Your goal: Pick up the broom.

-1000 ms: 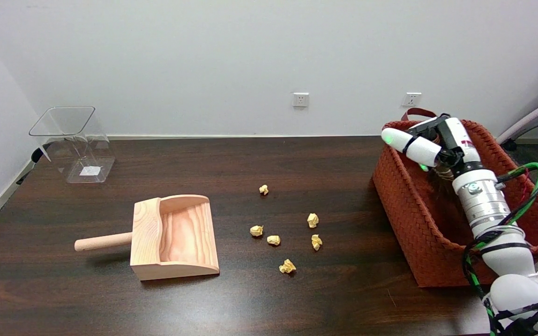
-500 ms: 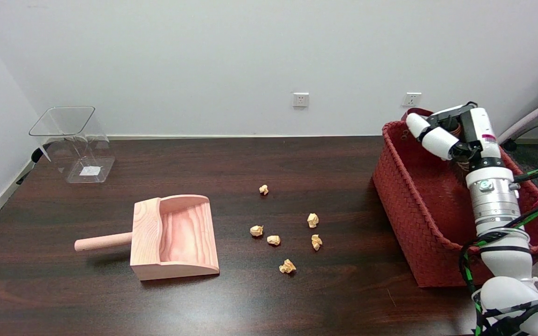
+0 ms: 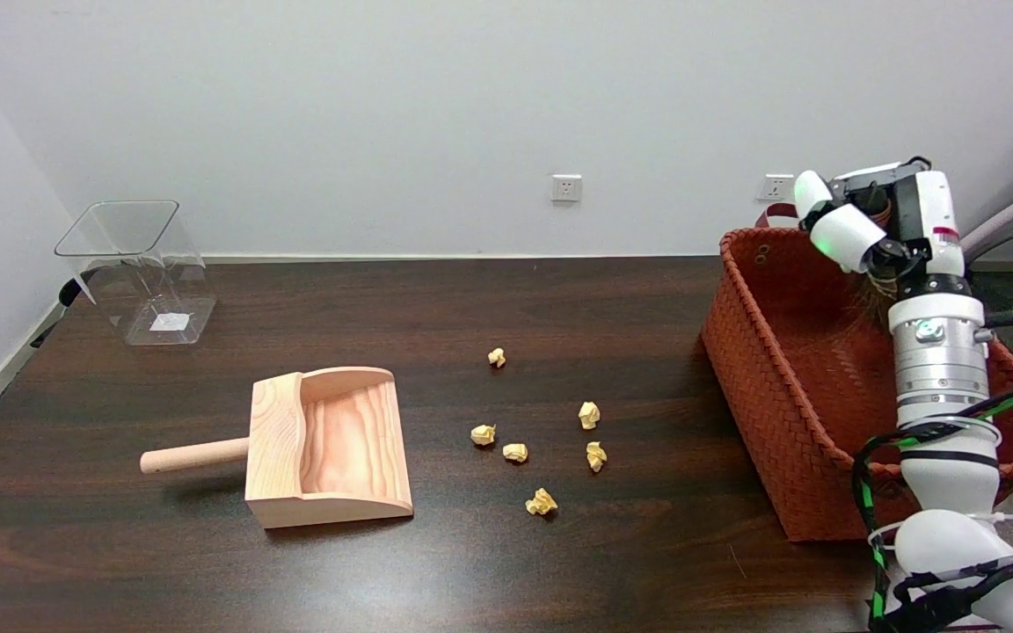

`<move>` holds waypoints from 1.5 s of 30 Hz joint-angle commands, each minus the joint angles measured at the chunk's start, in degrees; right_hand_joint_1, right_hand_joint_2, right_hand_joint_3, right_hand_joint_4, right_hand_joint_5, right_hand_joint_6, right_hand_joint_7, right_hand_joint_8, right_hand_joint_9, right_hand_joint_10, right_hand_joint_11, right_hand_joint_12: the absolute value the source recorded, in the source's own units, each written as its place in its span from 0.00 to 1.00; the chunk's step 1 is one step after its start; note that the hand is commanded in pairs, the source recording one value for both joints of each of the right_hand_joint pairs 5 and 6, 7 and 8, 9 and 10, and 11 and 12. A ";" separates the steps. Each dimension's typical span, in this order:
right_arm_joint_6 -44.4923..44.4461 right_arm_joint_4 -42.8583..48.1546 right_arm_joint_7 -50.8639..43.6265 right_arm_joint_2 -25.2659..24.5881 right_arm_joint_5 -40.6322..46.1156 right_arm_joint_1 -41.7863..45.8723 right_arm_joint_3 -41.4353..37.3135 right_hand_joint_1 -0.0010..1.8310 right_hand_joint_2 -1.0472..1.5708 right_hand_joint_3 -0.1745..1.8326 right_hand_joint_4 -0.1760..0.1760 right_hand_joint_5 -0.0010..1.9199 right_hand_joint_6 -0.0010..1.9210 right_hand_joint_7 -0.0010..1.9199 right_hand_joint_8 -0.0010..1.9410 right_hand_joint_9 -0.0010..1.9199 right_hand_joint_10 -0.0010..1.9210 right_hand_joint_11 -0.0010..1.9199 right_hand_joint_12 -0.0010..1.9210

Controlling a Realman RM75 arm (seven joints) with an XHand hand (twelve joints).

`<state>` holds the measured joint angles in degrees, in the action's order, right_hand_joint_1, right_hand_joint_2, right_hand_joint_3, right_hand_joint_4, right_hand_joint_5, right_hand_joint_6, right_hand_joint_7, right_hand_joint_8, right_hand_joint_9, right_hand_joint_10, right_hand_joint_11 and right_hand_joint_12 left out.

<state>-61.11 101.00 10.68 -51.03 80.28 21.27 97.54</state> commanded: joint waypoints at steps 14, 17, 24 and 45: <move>-9.81 5.93 3.08 -4.03 -6.08 -9.00 9.25 0.50 1.00 0.44 0.50 1.00 1.00 1.00 0.99 1.00 1.00 1.00 1.00; -10.70 6.03 4.09 -5.63 -7.84 -10.70 10.79 0.50 1.00 0.46 0.50 1.00 1.00 1.00 0.99 1.00 1.00 1.00 1.00; -10.39 5.94 8.45 -9.04 -12.70 -11.99 12.05 0.50 1.00 0.51 0.50 1.00 1.00 1.00 0.99 1.00 1.00 1.00 1.00; -10.64 5.95 16.70 -15.26 -22.83 -12.96 18.20 0.50 1.00 0.60 0.50 1.00 1.00 1.00 0.99 1.00 1.00 1.00 1.00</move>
<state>-71.34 106.80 21.31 -60.42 65.48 9.63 111.10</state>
